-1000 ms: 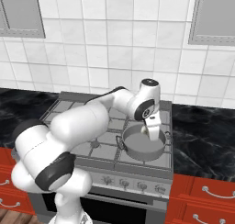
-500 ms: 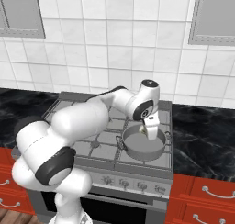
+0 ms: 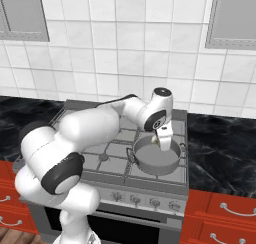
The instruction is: Turn on the burner for the pot on the stove. Wait thirty seconds for the pot to heat up. Then add the garlic to the pot.
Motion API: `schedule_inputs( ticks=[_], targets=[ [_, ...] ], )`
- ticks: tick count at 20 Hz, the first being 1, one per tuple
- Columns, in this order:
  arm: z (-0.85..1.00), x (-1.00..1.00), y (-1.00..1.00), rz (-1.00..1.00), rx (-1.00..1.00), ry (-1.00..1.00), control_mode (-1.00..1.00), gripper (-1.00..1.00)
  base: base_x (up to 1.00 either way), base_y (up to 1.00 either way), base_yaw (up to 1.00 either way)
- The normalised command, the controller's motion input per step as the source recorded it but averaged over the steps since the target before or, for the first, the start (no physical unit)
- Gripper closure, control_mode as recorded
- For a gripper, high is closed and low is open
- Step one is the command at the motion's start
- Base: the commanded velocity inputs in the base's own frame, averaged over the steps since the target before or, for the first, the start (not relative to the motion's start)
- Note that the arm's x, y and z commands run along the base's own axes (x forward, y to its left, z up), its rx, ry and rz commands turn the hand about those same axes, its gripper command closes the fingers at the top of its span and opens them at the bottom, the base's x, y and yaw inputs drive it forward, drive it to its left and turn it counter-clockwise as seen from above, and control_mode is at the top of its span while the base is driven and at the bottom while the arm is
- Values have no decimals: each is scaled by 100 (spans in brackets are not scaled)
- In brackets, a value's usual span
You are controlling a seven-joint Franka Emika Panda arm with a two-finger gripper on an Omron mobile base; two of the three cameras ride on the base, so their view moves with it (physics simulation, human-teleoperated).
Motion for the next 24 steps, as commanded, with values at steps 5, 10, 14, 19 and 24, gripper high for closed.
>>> schedule_inputs(
  ticks=[5, 10, 14, 19, 24],
  targets=[
    [-35, 2, 0, 0, 0, -6, -100, 100, 0, 0, 0],
    [-28, 8, 1, 0, 0, -5, -100, 100, 0, 0, 0],
    [-18, 21, 0, 0, 0, 0, -100, 100, 0, 0, 0],
    [-15, 22, 0, 0, 0, 0, -100, 100, 0, 0, 0],
    [-22, 13, 0, 0, 2, 0, -100, 100, 0, 0, 0]
  ],
)
